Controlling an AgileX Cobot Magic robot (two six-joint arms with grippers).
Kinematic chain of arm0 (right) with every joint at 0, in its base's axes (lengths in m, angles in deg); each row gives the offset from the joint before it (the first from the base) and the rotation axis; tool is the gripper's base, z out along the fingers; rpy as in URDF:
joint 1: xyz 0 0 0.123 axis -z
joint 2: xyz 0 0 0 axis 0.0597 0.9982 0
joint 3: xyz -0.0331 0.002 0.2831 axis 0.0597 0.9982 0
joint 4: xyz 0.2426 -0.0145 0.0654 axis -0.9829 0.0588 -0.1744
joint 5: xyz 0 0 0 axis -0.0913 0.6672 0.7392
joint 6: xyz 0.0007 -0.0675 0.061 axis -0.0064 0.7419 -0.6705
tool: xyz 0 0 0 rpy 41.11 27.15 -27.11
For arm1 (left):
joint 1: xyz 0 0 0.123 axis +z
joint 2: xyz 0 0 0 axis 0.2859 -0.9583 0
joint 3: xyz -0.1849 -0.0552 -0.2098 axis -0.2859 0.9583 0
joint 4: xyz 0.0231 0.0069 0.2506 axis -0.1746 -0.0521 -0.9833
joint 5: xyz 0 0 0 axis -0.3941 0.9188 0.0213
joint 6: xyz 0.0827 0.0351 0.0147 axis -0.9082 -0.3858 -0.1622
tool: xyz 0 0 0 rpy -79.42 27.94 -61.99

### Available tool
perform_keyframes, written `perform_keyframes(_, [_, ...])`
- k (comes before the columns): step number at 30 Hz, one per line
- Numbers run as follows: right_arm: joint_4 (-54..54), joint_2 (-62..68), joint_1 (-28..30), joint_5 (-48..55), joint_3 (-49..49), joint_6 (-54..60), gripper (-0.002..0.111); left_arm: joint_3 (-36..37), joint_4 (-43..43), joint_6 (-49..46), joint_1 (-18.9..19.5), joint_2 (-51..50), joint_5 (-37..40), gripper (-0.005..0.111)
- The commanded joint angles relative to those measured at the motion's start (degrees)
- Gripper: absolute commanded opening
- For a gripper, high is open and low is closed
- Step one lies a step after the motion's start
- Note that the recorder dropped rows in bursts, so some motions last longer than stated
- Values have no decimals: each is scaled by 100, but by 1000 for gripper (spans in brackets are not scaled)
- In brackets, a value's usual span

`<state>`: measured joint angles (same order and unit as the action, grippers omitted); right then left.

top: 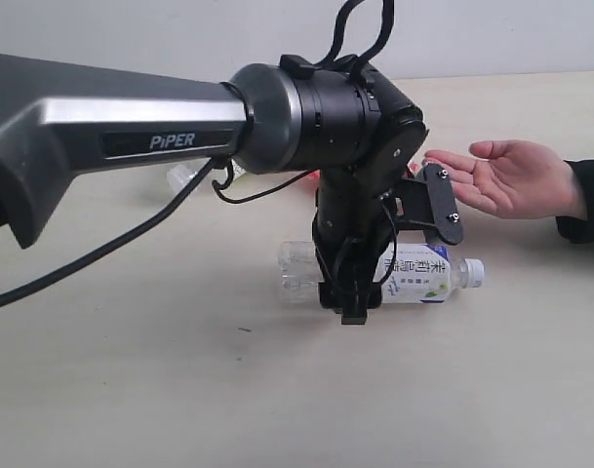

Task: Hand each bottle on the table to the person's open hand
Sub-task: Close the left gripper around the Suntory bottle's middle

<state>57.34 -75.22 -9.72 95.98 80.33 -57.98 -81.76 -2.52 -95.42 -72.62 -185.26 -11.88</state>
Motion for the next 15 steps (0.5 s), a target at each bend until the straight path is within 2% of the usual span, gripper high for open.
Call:
perform_keyframes(1, [23,-32,27,-48,25,-3,0,-28,-74,116,3,-98,-150,81])
perform_keyframes(9, [23,-32,27,-48,25,-3,0,-28,-63,192,3,-248,-206,79])
perform_keyframes(11, [23,-32,27,-48,25,-3,0,-28,-63,218,3,-248,-139,74])
perform_keyframes(15, [23,-32,27,-48,25,-3,0,-28,-74,287,3,-248,-21,54])
